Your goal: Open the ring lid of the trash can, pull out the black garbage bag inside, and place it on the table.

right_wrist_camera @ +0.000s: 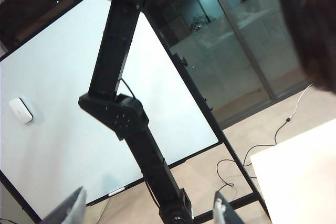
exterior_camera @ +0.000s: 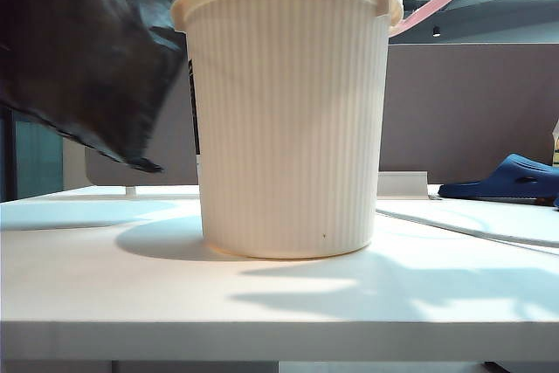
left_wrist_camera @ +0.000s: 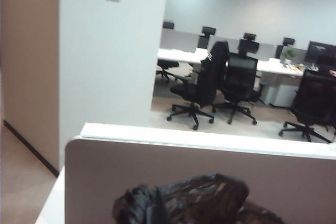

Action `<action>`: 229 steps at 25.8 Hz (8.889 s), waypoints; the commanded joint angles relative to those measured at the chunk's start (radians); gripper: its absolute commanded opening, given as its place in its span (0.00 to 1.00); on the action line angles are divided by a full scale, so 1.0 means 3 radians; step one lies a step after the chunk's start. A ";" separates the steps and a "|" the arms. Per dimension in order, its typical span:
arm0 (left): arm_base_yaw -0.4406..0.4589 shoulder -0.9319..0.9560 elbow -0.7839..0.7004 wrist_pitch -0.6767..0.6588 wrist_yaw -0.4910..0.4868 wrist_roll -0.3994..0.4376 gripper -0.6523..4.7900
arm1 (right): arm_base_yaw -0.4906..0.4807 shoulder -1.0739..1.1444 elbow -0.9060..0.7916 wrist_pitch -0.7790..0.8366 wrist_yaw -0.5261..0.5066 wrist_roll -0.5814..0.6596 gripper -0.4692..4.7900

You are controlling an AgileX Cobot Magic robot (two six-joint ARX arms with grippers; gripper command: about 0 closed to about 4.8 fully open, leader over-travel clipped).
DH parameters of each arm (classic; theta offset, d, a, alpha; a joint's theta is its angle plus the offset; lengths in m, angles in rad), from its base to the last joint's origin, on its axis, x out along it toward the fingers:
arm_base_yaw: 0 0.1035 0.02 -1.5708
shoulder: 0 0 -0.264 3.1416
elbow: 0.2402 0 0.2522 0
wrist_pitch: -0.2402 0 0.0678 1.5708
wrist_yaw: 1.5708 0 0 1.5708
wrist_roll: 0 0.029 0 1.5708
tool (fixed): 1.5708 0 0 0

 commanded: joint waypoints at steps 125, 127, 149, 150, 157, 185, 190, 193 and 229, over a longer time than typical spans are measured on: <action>-0.0739 0.0610 -0.0593 0.0132 0.0273 -0.0186 0.86 | 0.0024 -0.0041 -0.1912 0.0727 0.0387 -0.0244 0.67; -0.0739 0.0453 -0.0593 0.0132 0.0314 -0.0206 0.86 | 0.0020 -0.0041 -0.1912 0.0732 0.0392 -0.0247 0.67; -0.0748 -0.1962 -0.1133 -0.0036 0.0646 -0.0178 0.77 | -0.0094 -0.0350 -0.1418 0.0727 0.0458 -0.0127 0.67; -0.0748 -0.2107 -0.1280 -0.0018 0.0645 -0.0178 0.75 | -0.0123 -0.0388 -0.1397 0.0697 0.0446 -0.0126 0.67; -0.0748 -0.3258 -0.2528 0.0205 0.0629 -0.0118 0.72 | -0.0518 -0.0662 -0.1344 0.0495 0.0361 -0.0148 0.67; -0.0745 -0.4443 -0.4832 0.0407 0.0694 0.0173 0.49 | -0.1284 -0.1371 -0.0601 -0.1591 0.0819 -0.1394 0.67; -0.0745 -0.4444 -0.5039 0.0467 0.0693 0.0169 0.49 | -0.1283 -0.1455 -0.0422 -0.2312 0.1019 -0.1868 0.67; -0.0777 -0.4449 -0.5207 0.0589 0.0693 0.0158 0.47 | -0.1282 -0.1512 -0.0312 -0.2805 0.1232 -0.2202 0.67; -0.0834 -0.5074 -0.6811 0.1633 0.0525 -0.0392 0.15 | -0.1137 -0.2889 -0.0239 -0.4790 0.2585 -0.3915 0.36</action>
